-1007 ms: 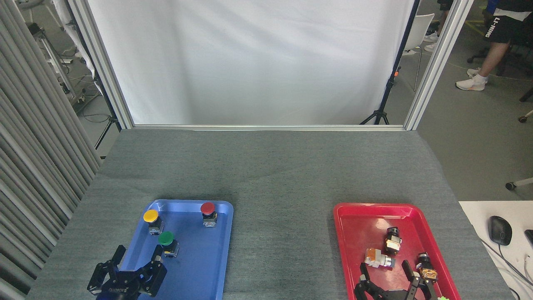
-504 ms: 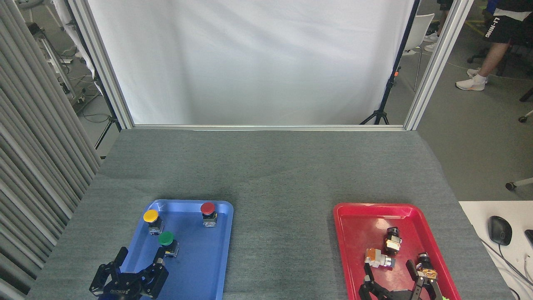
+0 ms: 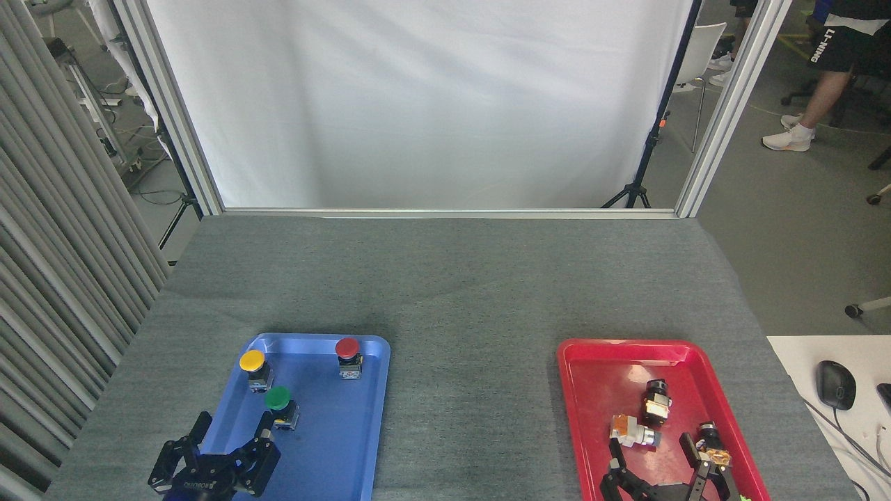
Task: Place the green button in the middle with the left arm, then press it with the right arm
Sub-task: 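Lower the left hand over the green button in the blue tray, then grasp the green button with the left hand and lift it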
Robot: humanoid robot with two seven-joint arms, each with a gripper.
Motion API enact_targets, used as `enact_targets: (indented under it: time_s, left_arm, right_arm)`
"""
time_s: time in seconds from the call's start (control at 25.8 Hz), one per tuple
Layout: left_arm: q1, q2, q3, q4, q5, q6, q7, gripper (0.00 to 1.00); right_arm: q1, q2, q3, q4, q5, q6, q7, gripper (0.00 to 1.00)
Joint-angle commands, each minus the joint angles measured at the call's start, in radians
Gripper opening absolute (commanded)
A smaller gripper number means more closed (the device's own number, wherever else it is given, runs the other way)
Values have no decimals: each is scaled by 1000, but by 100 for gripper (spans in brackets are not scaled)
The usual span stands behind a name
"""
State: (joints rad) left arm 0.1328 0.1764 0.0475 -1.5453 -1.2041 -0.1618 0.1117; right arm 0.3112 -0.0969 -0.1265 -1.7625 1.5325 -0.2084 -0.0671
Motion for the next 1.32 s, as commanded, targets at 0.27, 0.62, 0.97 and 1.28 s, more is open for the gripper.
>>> enact_targets:
  time_s: [0.27, 0.62, 0.97, 1.28]
  left_arm:
    - [-58, -9, 0, 159, -58, 16, 0, 97]
    - [-98, -15, -14, 252, -78, 16, 3, 97]
    - [-186, -17, -104, 353, -126, 28, 2, 97]
    - [-248, -26, -123, 416, -127, 28, 2, 97]
  right_arm:
    - [-14, 2, -5, 0, 0, -14, 0, 100]
    - [-26, 5, -27, 0, 0, -39, 0, 100]
    - [-24, 3, -27, -3, -2, -32, -2, 100]
    - [-26, 3, -30, -8, -2, -32, -2, 100]
